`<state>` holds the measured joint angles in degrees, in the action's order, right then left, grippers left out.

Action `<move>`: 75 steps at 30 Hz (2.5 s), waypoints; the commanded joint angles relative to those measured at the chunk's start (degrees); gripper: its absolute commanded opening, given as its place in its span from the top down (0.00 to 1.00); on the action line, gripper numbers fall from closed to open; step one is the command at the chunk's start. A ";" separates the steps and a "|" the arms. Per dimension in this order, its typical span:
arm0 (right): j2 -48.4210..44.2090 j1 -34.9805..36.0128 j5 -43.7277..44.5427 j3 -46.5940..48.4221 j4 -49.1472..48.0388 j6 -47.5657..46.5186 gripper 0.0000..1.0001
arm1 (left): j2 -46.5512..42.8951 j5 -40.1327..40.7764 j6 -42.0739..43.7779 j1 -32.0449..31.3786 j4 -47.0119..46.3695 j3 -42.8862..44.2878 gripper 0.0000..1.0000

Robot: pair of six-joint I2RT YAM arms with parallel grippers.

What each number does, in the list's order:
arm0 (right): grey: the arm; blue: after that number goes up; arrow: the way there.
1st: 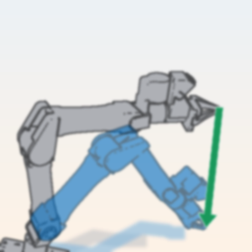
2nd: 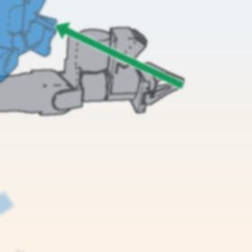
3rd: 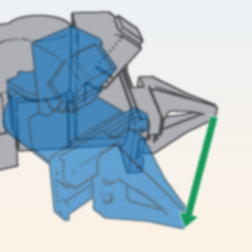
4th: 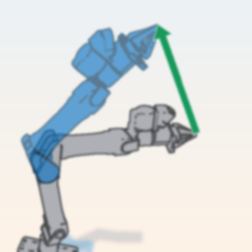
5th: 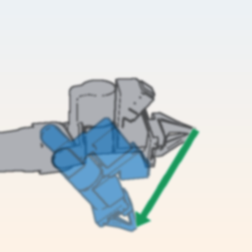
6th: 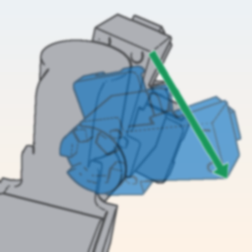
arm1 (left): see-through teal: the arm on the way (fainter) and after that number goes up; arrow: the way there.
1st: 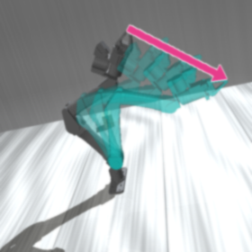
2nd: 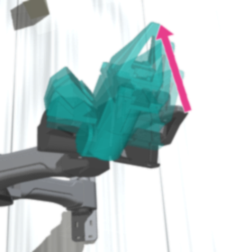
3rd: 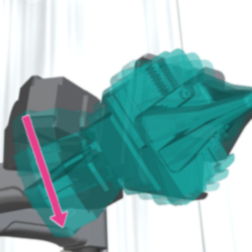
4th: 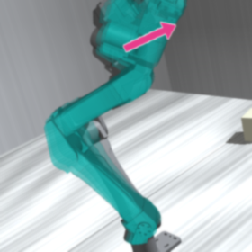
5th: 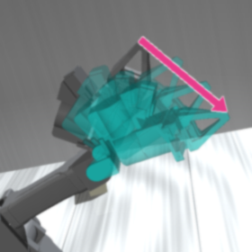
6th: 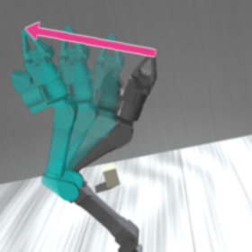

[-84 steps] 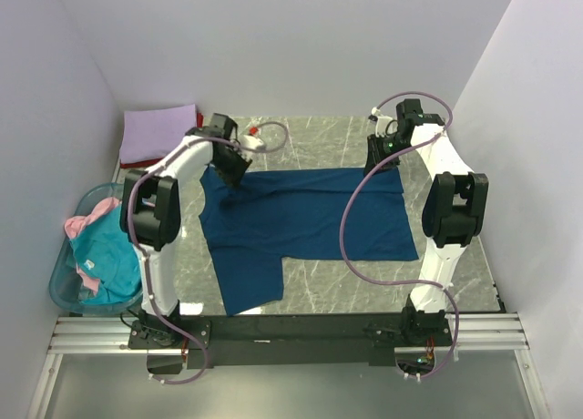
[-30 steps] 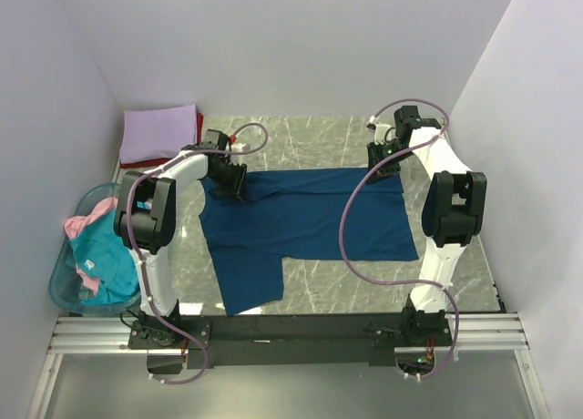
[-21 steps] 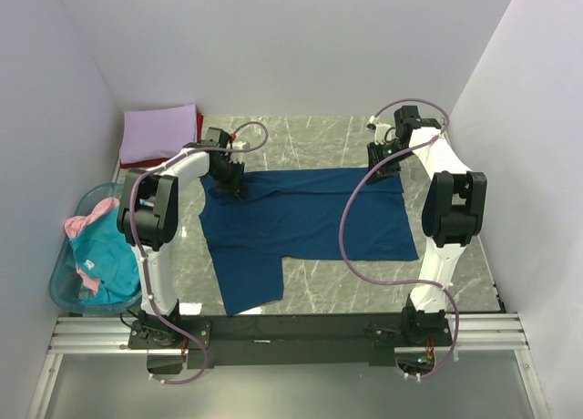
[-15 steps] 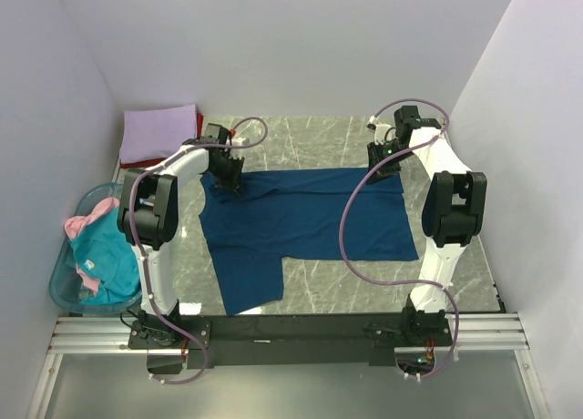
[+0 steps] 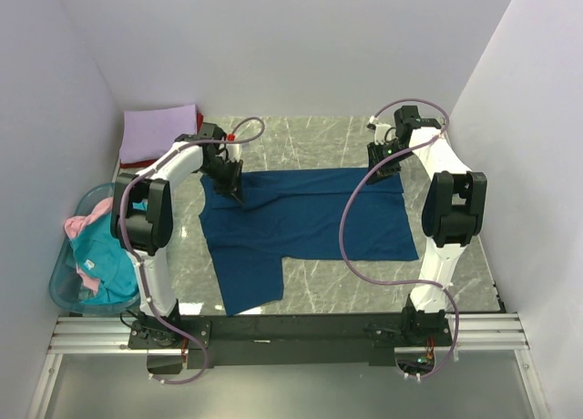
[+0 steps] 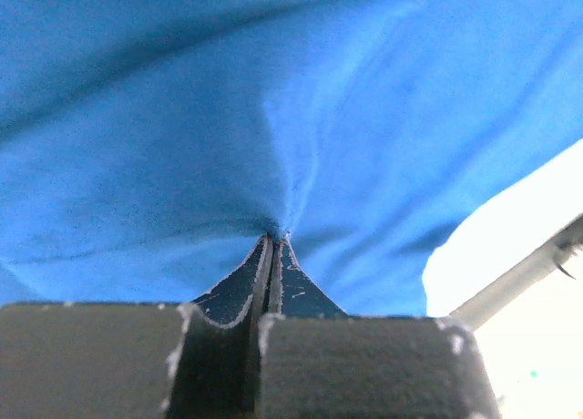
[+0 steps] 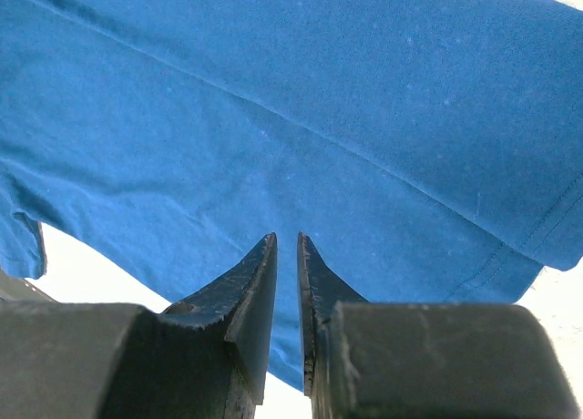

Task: Fold and stack the t-shirts
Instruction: Fold the tshirt

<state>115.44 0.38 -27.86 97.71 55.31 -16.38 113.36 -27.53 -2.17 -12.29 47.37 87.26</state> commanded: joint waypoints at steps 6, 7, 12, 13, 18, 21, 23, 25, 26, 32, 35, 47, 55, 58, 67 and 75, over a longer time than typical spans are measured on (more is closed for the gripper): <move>-0.56 -0.12 -0.36 0.55 0.24 -0.84 0.78 | -4.81 -15.25 -0.73 0.52 4.57 -3.85 0.99; -0.56 -0.12 -0.44 0.55 0.24 -0.84 0.78 | -5.08 -15.19 -0.73 0.60 4.48 -3.94 0.91; -0.56 -0.12 -0.44 0.37 0.33 -1.02 0.77 | -5.60 -22.30 4.37 1.13 6.85 -3.50 0.57; -0.56 -0.12 -0.44 0.29 0.41 -1.02 0.77 | -6.91 -21.78 3.76 1.48 5.03 -3.94 0.55; -0.30 -0.12 -0.62 0.03 0.68 -1.20 0.77 | -11.14 -14.15 4.10 1.84 0.71 -6.40 0.56; -0.39 -0.12 -0.62 -0.59 0.76 -1.28 0.77 | -12.72 -8.08 4.20 1.84 -2.45 -9.74 0.57; -0.48 -0.03 -0.53 -0.94 0.50 -1.37 0.77 | -12.81 -4.75 4.63 0.88 -2.99 -11.05 0.57; -0.56 -0.03 -0.44 -1.12 0.50 -1.37 0.77 | -12.81 -2.37 5.78 -0.62 -3.43 -11.94 0.56; -0.48 -0.12 -0.44 -1.21 0.50 -1.37 0.77 | -13.08 -0.87 5.69 -2.45 -5.17 -13.33 0.56; -0.48 -0.12 -0.27 -1.30 0.41 -1.28 0.78 | -13.52 8.18 4.46 -9.75 -10.37 -15.37 0.47; -0.48 -0.12 -0.18 -1.38 0.41 -1.37 0.77 | -10.98 11.53 4.11 -11.43 -11.43 -14.06 0.47; -0.39 -0.12 0.52 -1.30 0.68 -2.08 0.78 | -2.79 17.24 5.86 -13.46 -8.45 -7.64 0.62; -0.74 -0.12 0.43 -1.30 0.68 -2.25 0.78 | -3.67 16.46 8.68 -13.37 -0.54 0.08 0.99; -0.74 -0.12 0.43 -1.47 0.77 -2.34 0.78 | -3.41 13.92 9.56 -13.37 5.61 4.12 0.99; -0.39 -0.12 0.00 -1.38 1.03 -2.43 0.78 | 2.83 3.81 9.99 -13.37 16.43 9.15 0.80; 0.66 -0.12 0.87 -0.59 1.73 -2.96 0.78 | -3.67 -0.41 10.62 -8.37 13.02 6.17 0.52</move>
<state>115.48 0.38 -27.42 96.29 56.21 -18.50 115.15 -24.36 7.88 -24.21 61.56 93.67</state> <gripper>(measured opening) 0.225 0.481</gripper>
